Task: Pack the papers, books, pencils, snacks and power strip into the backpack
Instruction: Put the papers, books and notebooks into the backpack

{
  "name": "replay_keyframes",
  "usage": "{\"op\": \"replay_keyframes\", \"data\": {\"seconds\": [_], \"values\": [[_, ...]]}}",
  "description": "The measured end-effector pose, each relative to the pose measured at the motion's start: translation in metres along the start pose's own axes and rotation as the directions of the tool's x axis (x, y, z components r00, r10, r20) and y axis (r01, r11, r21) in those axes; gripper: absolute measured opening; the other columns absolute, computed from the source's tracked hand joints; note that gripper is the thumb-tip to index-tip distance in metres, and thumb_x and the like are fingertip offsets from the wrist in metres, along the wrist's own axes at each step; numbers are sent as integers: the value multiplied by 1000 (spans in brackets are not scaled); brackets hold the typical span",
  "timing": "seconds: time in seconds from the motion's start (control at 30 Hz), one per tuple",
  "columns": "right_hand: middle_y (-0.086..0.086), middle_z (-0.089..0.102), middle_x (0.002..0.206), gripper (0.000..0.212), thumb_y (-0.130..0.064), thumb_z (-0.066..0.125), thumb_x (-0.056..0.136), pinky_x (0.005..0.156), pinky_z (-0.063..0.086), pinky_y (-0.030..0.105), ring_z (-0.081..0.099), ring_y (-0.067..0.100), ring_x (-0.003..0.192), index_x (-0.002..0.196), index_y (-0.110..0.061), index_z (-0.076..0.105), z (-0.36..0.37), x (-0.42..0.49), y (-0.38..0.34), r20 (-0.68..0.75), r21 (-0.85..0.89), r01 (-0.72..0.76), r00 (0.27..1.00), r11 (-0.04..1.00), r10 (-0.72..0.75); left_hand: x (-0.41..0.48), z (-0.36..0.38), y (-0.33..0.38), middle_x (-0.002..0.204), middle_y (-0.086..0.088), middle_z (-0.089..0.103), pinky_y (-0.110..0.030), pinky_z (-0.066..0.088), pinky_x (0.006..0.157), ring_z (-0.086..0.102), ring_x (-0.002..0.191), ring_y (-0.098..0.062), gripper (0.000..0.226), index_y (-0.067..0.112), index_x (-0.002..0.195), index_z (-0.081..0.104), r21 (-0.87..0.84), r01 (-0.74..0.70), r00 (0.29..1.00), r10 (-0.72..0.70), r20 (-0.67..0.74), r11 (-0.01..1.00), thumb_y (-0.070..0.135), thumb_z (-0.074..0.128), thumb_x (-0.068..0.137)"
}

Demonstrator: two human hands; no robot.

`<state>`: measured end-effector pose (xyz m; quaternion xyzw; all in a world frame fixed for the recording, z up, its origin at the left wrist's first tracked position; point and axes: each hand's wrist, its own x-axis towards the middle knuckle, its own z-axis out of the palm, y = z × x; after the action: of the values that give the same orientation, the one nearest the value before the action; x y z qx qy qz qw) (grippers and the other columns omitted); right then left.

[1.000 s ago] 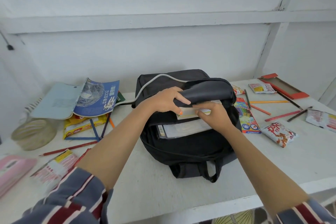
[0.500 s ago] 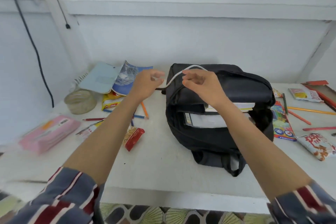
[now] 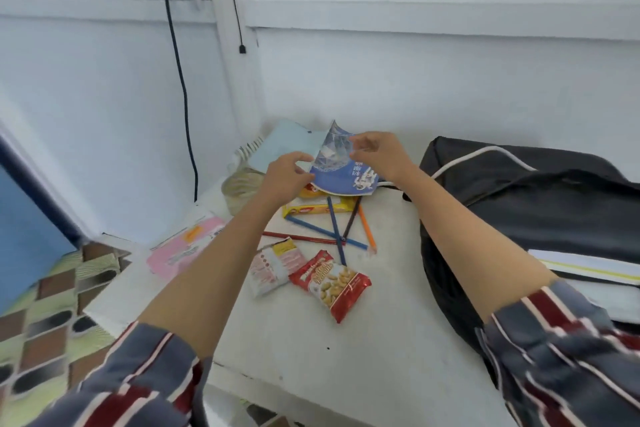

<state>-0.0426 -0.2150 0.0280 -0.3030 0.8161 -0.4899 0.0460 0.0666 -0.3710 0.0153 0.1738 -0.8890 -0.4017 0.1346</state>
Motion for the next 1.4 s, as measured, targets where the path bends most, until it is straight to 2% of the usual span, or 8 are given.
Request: {"op": "replay_keyframes", "data": {"seconds": [0.17, 0.47, 0.67, 0.8, 0.97, 1.13, 1.33, 1.4], "values": [[16, 61, 119, 35, -5, 63, 85, 72, 43, 17, 58, 25, 105, 120, -6, 60, 12, 54, 18, 4, -11, -62, 998, 998, 62, 27, -2, -9, 111, -8, 57, -29, 51, 59, 57, 78, -21, 35, 21, 122, 52, 23, 90, 989, -92, 113, 996, 17, 57, 88], [12, 46, 139, 45, -15, 59, 90, 101, 34, 36, 38, 25, 133, 134, -16, 48, 16, 133, 50, 104, -45, -80, 991, 996, 85, 67, 1, -21, 99, -8, 64, -26, 53, 60, 61, 78, -22, 30, 24, 120, 59, 71, 221, 911, -232, 341, 973, 20, 57, 90], [7, 28, 152, 49, -21, 49, 97, 108, 27, 35, 24, 21, 141, 144, -20, 33, 24, 170, 60, 256, -82, -106, 959, 991, 124, 82, -2, -21, 82, -1, 64, -15, 52, 56, 59, 67, -15, 34, 23, 124, 58, 68, 227, 886, -235, 399, 971, 22, 60, 89], [12, 42, 141, 50, -13, 54, 94, 100, 33, 34, 36, 26, 133, 140, -21, 39, 27, 181, 63, 260, -46, -133, 955, 990, 141, 82, -6, -17, 96, -6, 68, -20, 54, 71, 62, 77, -16, 42, 23, 128, 55, 60, 238, 872, -240, 427, 969, 24, 63, 88], [8, 44, 114, 53, 0, 62, 86, 86, 42, 32, 45, 22, 102, 133, -17, 48, 26, 179, 59, 187, 17, -104, 977, 994, 99, 78, -9, -12, 103, -6, 69, -31, 53, 90, 66, 97, -20, 46, 16, 129, 55, 30, 260, 846, -243, 475, 965, 21, 66, 85], [8, 40, 109, 59, 11, 62, 80, 83, 38, 25, 44, 22, 95, 131, -14, 50, 19, 175, 56, 113, 72, -83, 991, 994, 74, 74, -10, -15, 109, -8, 68, -33, 51, 95, 64, 104, -21, 49, 12, 127, 56, -23, 303, 836, -255, 486, 953, 22, 70, 81], [4, 43, 96, 60, 15, 64, 76, 77, 41, 27, 46, 21, 88, 128, -13, 53, 7, 174, 50, 75, 134, -85, 994, 987, 75, 69, -13, -17, 118, -3, 63, -27, 50, 94, 60, 108, -17, 55, 13, 129, 54, -67, 349, 817, -268, 510, 935, 24, 73, 78], [7, 42, 99, 56, 16, 63, 76, 75, 46, 19, 48, 22, 89, 125, -10, 56, 1, 172, 48, 65, 156, -66, 996, 985, 57, 67, -15, -14, 121, 0, 60, -23, 49, 90, 58, 109, -15, 56, 13, 130, 54, -68, 340, 817, -258, 516, 938, 25, 73, 78]]}}
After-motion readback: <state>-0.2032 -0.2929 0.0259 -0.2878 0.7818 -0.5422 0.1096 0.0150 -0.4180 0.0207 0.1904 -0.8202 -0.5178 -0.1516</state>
